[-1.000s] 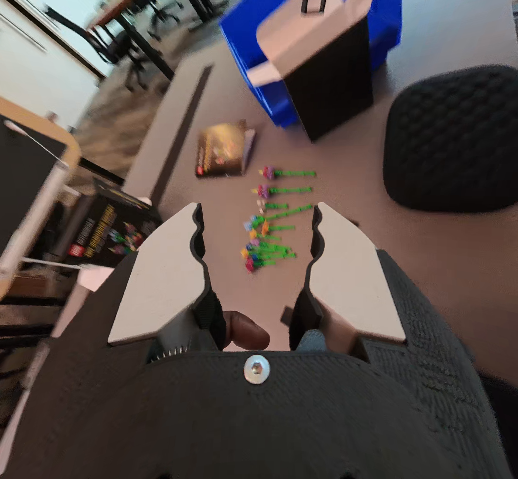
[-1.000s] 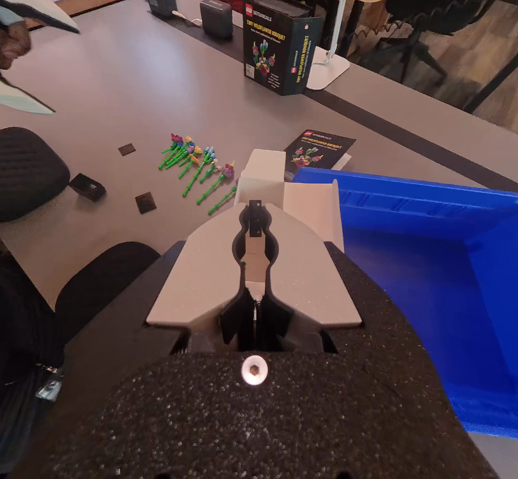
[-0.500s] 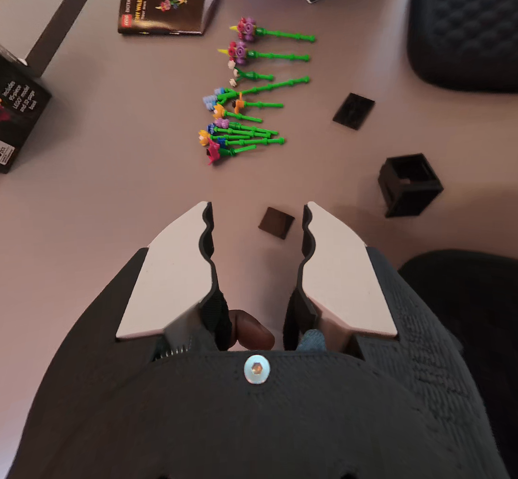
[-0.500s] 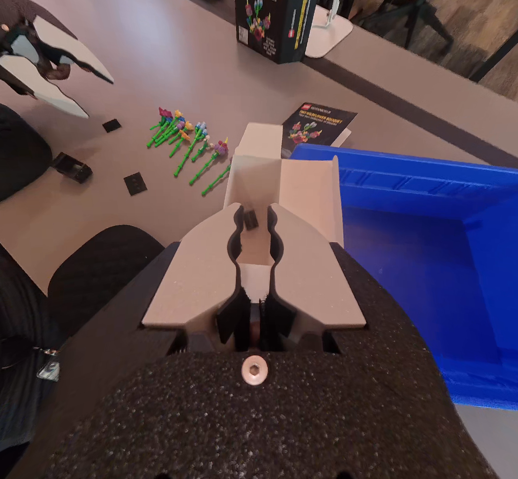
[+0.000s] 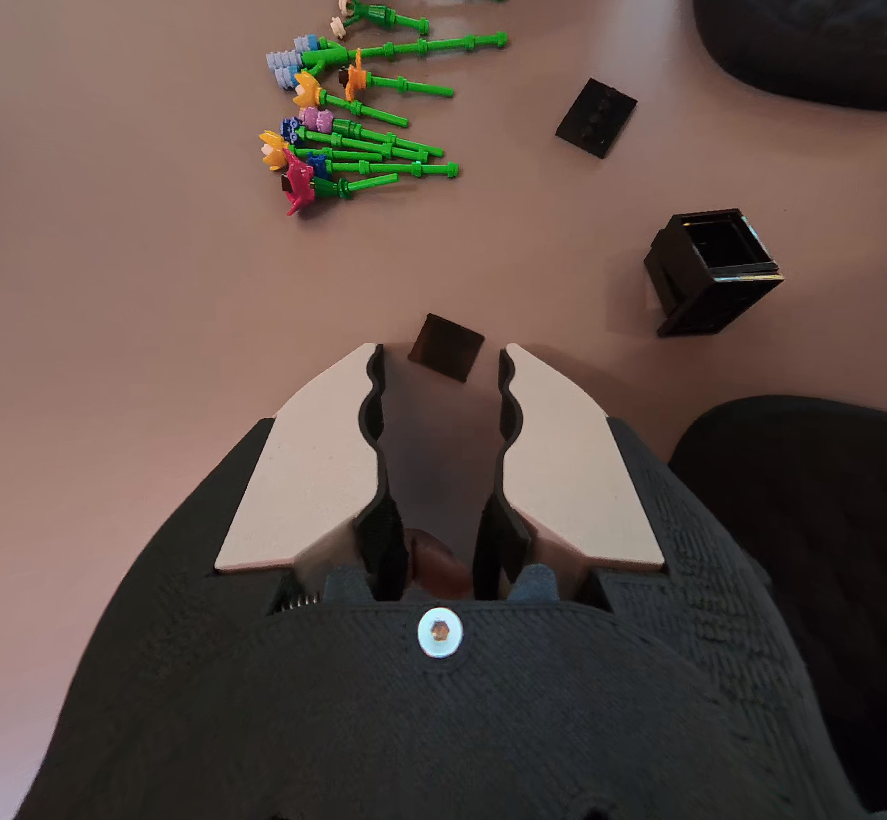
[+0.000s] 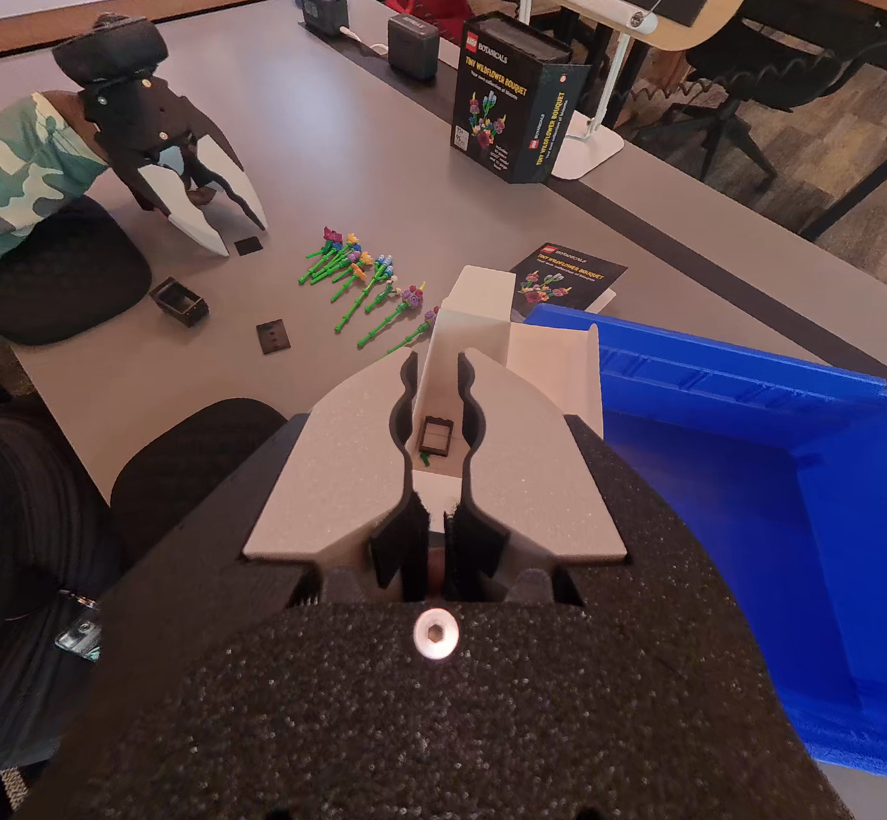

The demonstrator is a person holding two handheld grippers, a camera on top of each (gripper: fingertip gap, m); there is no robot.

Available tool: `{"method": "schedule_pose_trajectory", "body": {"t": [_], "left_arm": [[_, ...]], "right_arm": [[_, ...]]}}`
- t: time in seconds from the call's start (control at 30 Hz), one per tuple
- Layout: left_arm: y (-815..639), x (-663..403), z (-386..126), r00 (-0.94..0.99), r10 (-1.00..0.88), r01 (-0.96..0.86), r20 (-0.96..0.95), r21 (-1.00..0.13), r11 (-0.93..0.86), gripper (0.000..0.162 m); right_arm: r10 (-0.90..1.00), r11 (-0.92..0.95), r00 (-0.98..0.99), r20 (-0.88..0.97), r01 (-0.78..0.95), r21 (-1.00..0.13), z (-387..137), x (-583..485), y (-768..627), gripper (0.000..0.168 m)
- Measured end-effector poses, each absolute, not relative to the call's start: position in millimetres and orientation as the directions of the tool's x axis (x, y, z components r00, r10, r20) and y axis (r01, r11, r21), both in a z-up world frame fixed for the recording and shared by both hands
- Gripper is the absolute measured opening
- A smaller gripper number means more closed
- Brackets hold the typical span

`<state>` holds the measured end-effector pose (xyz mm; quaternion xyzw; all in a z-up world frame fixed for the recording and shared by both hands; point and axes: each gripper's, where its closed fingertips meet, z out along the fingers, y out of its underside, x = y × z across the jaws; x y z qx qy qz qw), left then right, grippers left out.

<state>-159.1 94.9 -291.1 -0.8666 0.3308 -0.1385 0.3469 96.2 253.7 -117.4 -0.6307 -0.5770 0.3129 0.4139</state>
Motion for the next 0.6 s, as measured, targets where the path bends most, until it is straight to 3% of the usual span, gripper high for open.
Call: {"method": "schedule_pose_trajectory", "body": {"t": [0.1, 0.17, 0.23, 0.33, 0.5, 0.53, 0.6], "left_arm": [[98.8, -157.7, -291.2, 0.751, -0.66, -0.446, 0.036, -0.709, -0.546, 0.026], [97.7, -157.6, -290.6, 0.758, -0.647, -0.413, 0.082, -0.707, -0.574, 0.022], [95.2, -157.9, -289.8, 0.757, -0.641, -0.392, 0.127, -0.696, -0.601, 0.0], [97.3, -159.6, -289.7, 0.76, -0.64, -0.399, 0.11, -0.699, -0.594, 0.001], [91.9, -150.4, -285.0, 0.738, -0.66, -0.398, 0.141, -0.698, -0.595, 0.038], [91.2, -149.5, -284.7, 0.739, -0.66, -0.404, 0.138, -0.693, -0.597, 0.04], [90.9, -151.1, -289.1, 0.746, -0.657, -0.437, 0.107, -0.666, -0.605, 0.031]], "right_arm": [[0.988, 0.012, 0.128, 0.084, 0.48, -0.877, -120.5, 93.3, 253.0, 0.016], [0.988, 0.015, 0.126, 0.086, 0.484, -0.875, -121.2, 92.3, 252.4, 0.016], [0.989, 0.021, 0.12, 0.089, 0.483, -0.876, -120.5, 91.2, 250.7, 0.016], [0.992, 0.037, 0.091, 0.09, 0.469, -0.882, -116.8, 86.7, 243.1, 0.016], [0.992, 0.101, 0.016, 0.123, 0.474, -0.874, -114.6, 76.2, 224.4, 0.016], [0.991, 0.113, 0.005, 0.132, 0.48, -0.87, -115.3, 74.6, 221.6, 0.016], [0.989, 0.135, -0.013, 0.148, 0.493, -0.859, -116.9, 72.0, 217.0, 0.016]]}}
